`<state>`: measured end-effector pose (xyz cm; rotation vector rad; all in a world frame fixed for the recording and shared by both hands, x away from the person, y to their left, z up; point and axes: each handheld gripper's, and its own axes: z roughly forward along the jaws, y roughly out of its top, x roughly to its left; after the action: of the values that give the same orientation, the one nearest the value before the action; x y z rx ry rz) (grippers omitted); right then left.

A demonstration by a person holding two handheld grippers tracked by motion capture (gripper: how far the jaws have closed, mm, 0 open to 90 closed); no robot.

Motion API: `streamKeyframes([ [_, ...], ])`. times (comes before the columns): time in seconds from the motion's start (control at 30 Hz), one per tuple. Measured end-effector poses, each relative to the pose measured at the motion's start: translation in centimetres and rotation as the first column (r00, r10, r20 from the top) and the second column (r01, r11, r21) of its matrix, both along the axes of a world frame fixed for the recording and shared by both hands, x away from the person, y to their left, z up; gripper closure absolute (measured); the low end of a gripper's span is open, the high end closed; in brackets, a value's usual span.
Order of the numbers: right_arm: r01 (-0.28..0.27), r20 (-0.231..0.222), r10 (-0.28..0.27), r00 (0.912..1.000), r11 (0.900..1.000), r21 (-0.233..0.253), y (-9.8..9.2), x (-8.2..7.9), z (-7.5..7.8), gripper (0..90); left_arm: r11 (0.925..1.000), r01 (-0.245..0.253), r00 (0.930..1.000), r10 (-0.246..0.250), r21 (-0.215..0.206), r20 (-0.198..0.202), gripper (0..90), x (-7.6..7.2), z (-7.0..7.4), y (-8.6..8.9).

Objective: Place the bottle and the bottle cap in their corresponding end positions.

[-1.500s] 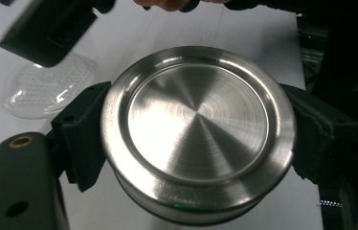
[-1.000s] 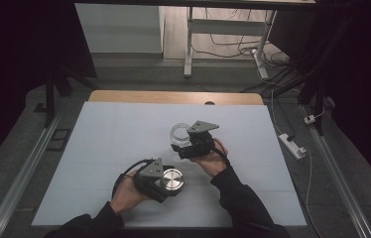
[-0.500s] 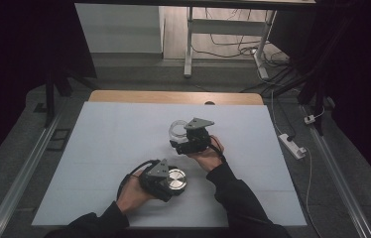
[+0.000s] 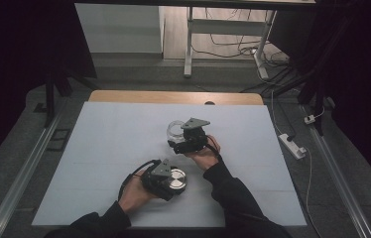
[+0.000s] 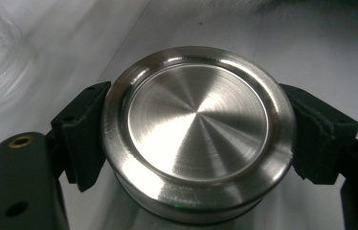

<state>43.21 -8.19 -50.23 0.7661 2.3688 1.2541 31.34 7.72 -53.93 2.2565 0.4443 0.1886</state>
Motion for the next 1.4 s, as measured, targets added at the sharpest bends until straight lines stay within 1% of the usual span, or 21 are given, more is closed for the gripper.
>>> streamKeyframes([
  [0.1,-0.004,-0.002,0.004,1.0,1.0,-0.003,0.2,0.0,-0.2,14.6,0.9999,-0.008,0.9999,0.008,0.012,-0.009,19.0,0.1,-0.1,0.0],
  [0.23,-0.011,-0.002,0.01,0.9999,1.0,-0.012,0.4,0.1,-0.6,14.6,0.9997,-0.022,0.9995,0.022,0.01,-0.023,18.9,0.2,-0.2,0.1],
  [0.3,-0.014,-0.004,0.014,0.9999,1.0,-0.019,0.4,0.0,-0.7,14.6,0.9995,-0.02,0.9994,0.02,0.023,-0.026,18.9,0.3,-0.2,0.1],
  [0.37,-0.019,-0.005,0.019,0.9998,0.999,-0.026,0.5,0.0,-0.9,14.5,0.9994,-0.024,0.999,0.024,0.027,-0.036,18.8,0.4,-0.2,0.1],
  [0.4,-0.021,-0.008,0.02,0.9998,0.999,-0.029,0.5,0.0,-1.0,14.5,0.9992,-0.013,0.9991,0.015,0.039,-0.04,18.8,0.4,-0.2,0.1],
  [0.57,-0.022,-0.03,0.022,0.9993,1.0,-0.015,0.2,0.2,-1.1,14.3,0.9964,-0.007,0.9992,0.01,0.085,-0.038,18.6,0.4,-0.3,-0.3],
  [0.6,-0.023,-0.039,0.023,0.999,1.0,-0.01,0.1,0.3,-1.1,14.3,0.9963,-0.007,0.9992,0.01,0.086,-0.039,18.6,0.4,-0.3,-0.4],
  [0.7,-0.027,-0.038,0.026,0.9989,1.0,-0.014,0.2,0.3,-1.1,14.1,0.9968,-0.01,0.9984,0.014,0.08,-0.055,18.3,0.5,-0.4,-0.4],
  [0.77,-0.025,-0.046,0.024,0.9986,1.0,-0.013,0.2,0.4,-1.0,14.0,0.9965,-0.003,0.9983,0.008,0.083,-0.059,17.6,0.6,-0.4,-0.3],
  [0.9,-0.022,-0.056,0.021,0.9982,1.0,-0.018,0.2,0.4,-1.0,13.8,0.9954,0.01,0.9984,-0.005,0.096,-0.057,14.1,0.6,-0.4,-0.5],
  [0.97,-0.021,-0.062,0.02,0.9979,1.0,-0.014,0.2,0.4,-1.0,13.6,0.9949,0.013,0.9983,-0.007,0.1,-0.058,10.6,0.6,-0.4,-0.5],
  [1.13,-0.024,-0.08,0.024,0.9965,1.0,0.007,0.0,0.5,-0.7,9.2,0.9956,-0.006,0.9971,0.013,0.094,-0.075,3.3,0.8,-0.4,-0.4],
  [1.17,-0.024,-0.081,0.025,0.9964,1.0,0.009,-0.1,0.6,-0.6,7.8,0.997,-0.01,0.9965,0.016,0.077,-0.082,2.8,0.8,-0.4,-0.3],
  [1.27,-0.026,-0.096,0.027,0.995,1.0,0.011,-0.2,0.6,-0.4,4.3,0.9985,-0.011,0.9961,0.016,0.054,-0.087,0.8,0.9,-0.3,0.0],
  [1.3,-0.028,-0.095,0.029,0.995,1.0,0.014,-0.3,0.6,-0.3,3.8,0.999,-0.022,0.9955,0.026,0.038,-0.091,0.2,0.8,-0.3,0.0],
  [1.4,-0.03,-0.101,0.032,0.9944,0.999,0.018,-0.4,0.6,-0.1,1.9,0.9993,-0.024,0.9949,0.027,0.029,-0.097,0.0,0.8,-0.2,0.1],
])
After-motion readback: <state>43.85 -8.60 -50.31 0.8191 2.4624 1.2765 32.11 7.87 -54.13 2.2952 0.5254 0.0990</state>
